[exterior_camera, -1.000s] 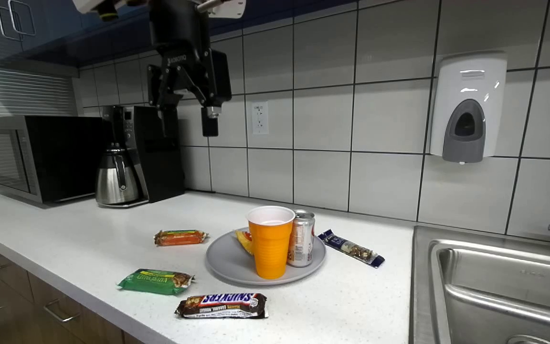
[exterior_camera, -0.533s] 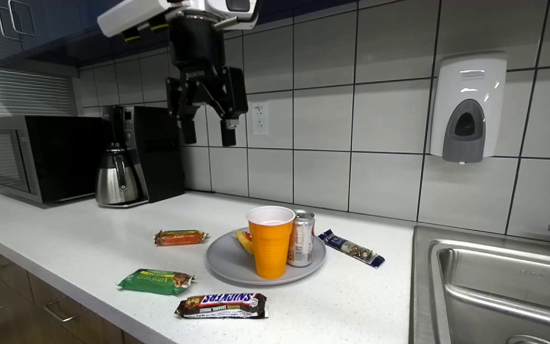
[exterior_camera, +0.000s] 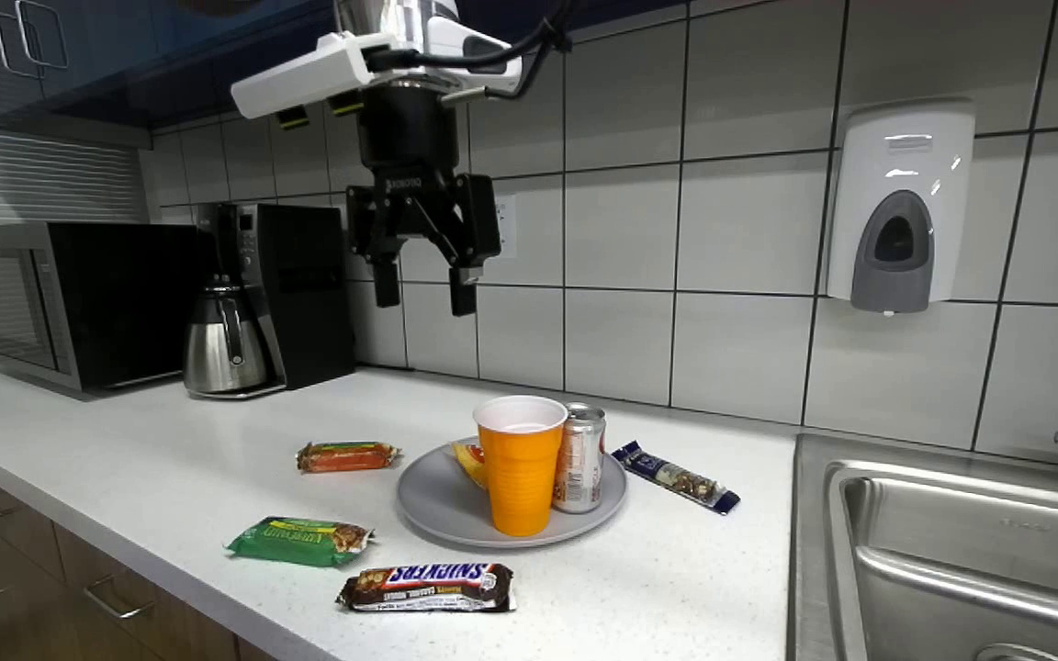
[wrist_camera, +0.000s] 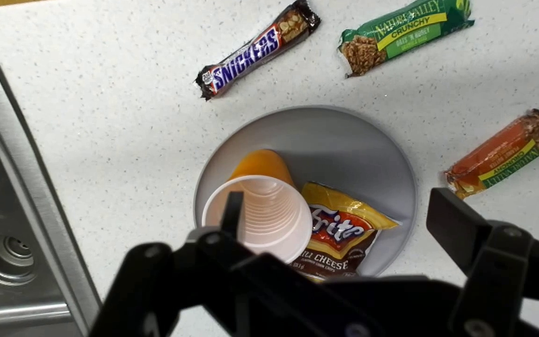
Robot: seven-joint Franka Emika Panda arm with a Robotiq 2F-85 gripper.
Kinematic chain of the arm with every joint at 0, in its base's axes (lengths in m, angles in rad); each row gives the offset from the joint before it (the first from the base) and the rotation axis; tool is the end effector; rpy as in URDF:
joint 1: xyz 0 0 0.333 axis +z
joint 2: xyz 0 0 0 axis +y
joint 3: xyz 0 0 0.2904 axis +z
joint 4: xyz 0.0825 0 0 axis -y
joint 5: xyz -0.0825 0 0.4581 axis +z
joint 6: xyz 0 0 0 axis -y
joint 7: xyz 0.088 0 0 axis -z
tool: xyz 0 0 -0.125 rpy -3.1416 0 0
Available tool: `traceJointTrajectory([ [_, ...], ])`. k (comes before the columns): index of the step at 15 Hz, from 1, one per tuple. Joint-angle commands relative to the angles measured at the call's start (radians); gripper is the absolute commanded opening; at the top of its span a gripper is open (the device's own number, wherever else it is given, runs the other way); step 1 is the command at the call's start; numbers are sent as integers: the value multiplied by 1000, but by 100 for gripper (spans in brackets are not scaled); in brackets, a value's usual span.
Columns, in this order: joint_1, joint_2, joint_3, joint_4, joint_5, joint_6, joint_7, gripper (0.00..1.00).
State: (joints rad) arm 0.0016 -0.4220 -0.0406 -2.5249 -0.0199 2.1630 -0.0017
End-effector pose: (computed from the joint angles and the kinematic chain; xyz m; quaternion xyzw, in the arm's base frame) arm 0.4879 -0.0187 0.3507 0.9995 -0.0118 0.0299 0.0007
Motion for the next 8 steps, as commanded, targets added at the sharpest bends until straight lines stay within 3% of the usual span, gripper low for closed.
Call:
traceJointTrajectory([
  [1,-3,64,-2,40,8,18,-37,100],
  [8,-3,201,5,95,5,87,-34,100],
])
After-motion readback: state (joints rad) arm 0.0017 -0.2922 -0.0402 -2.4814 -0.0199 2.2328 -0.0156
